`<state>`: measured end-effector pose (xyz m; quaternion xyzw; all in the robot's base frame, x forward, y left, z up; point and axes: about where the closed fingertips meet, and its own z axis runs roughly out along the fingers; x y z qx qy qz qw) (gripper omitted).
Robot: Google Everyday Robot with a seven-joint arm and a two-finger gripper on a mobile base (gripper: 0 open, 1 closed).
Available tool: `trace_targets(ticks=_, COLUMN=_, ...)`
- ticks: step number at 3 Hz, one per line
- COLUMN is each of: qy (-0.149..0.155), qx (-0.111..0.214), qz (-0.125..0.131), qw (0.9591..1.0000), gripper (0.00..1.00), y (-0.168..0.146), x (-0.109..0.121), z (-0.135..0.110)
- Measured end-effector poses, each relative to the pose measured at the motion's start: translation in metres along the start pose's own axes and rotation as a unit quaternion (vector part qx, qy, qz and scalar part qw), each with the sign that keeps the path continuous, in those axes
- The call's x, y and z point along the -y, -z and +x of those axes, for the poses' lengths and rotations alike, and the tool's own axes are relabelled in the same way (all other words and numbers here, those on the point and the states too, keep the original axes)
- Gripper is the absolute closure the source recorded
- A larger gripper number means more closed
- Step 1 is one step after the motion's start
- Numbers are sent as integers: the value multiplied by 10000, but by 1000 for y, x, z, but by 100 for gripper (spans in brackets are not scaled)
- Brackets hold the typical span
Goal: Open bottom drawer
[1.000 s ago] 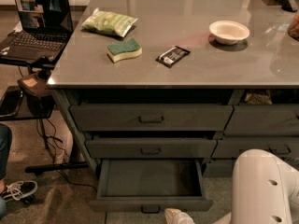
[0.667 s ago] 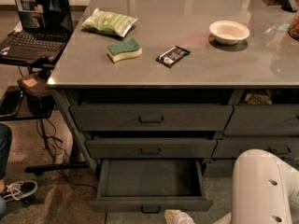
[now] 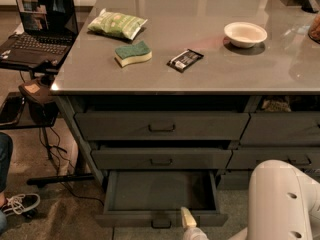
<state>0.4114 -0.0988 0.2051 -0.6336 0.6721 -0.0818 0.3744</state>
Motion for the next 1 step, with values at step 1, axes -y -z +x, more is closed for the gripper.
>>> trace_targets(ticks=1, qy=0, qx=0, qz=0, qw=10000, gripper=0, y=0, x=0, z=0)
